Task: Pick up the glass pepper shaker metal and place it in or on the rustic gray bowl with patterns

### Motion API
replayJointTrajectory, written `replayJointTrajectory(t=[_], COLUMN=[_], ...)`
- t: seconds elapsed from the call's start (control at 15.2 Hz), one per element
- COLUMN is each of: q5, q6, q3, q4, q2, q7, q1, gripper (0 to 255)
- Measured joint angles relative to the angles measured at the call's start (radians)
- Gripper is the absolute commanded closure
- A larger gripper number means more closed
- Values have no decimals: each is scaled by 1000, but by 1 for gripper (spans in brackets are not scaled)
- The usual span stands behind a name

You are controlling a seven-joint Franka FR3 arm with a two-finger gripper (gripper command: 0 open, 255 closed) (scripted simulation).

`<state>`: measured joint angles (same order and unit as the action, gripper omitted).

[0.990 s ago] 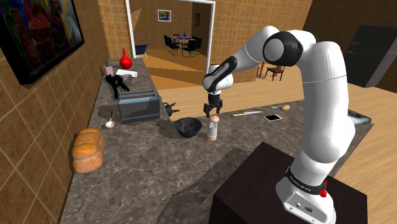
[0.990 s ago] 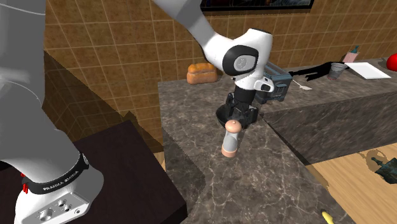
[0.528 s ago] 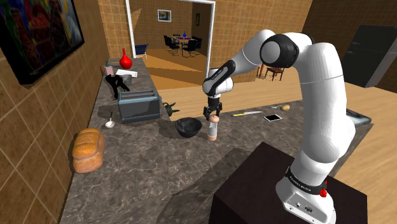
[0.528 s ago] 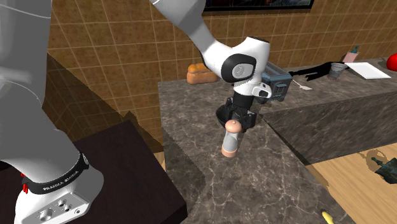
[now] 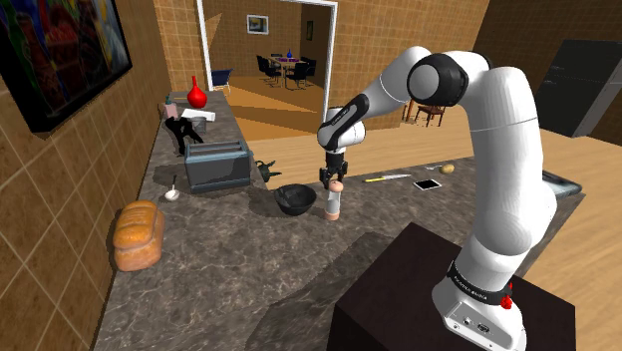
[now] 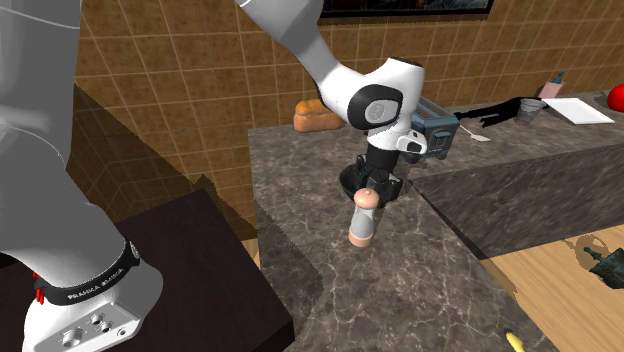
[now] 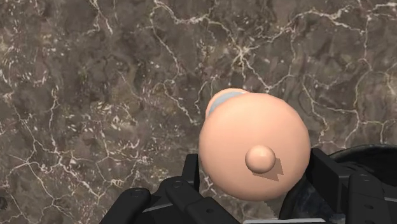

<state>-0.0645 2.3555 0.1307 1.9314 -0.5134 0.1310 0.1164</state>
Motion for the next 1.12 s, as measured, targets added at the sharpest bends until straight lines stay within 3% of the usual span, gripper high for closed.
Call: replayJointTrajectory(t=[0.53,1.12], q5=[1,14], q6=[-4,-91], q3=[0,8], q4=[-1,-8], q2=[3,83], q7=[0,-9], q1=[0,-8], gripper=[255,255])
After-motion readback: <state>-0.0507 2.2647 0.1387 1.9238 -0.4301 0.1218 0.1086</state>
